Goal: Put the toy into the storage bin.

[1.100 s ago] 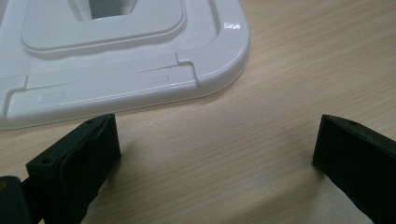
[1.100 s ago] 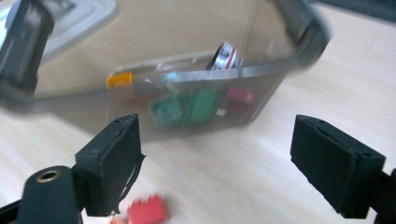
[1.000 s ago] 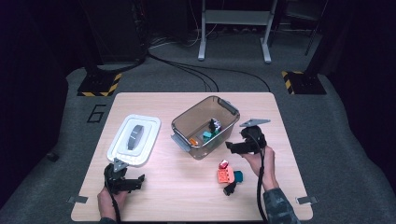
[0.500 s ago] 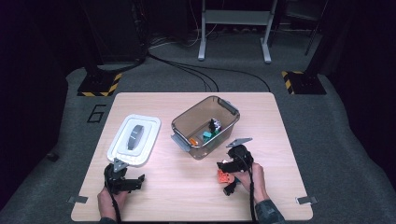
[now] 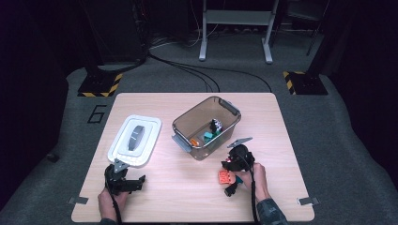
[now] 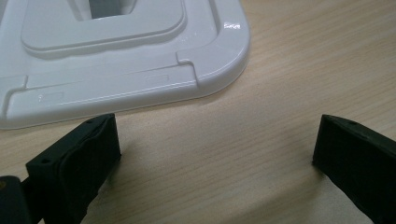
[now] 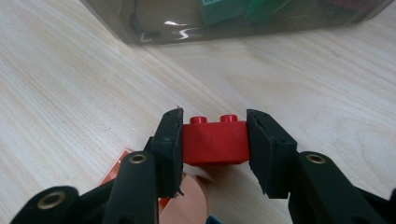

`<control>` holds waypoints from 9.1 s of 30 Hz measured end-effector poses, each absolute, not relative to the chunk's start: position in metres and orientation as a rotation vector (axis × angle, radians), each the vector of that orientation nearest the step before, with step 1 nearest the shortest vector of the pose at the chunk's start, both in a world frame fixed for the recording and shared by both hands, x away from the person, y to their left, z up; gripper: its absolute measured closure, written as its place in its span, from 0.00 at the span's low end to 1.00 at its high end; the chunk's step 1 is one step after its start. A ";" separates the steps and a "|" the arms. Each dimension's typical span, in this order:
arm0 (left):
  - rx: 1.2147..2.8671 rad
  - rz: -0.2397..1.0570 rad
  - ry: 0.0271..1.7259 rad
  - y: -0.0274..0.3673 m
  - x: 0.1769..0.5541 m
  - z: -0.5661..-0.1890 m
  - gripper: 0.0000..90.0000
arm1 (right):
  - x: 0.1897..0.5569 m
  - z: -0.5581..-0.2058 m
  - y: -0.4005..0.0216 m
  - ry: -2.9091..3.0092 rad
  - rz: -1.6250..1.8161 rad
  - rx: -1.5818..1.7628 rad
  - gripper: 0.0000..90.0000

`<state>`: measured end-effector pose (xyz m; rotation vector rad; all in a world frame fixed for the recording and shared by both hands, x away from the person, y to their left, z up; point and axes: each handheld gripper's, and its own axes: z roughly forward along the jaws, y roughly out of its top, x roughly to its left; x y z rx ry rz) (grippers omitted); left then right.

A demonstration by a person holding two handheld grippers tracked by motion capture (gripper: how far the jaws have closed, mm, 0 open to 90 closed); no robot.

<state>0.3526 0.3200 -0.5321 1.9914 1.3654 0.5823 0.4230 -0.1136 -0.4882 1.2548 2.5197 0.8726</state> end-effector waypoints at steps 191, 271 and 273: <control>1.989 0.581 1.363 0.320 0.353 -0.532 0.01 | 0.448 -0.388 -0.151 2.366 0.970 1.249 0.15; 1.990 0.582 1.363 0.320 0.353 -0.532 0.01 | 0.400 -0.490 -0.178 2.252 0.847 1.539 0.65; 1.989 0.582 1.363 0.320 0.353 -0.532 0.01 | 0.401 -0.487 -0.178 2.246 0.847 1.534 0.65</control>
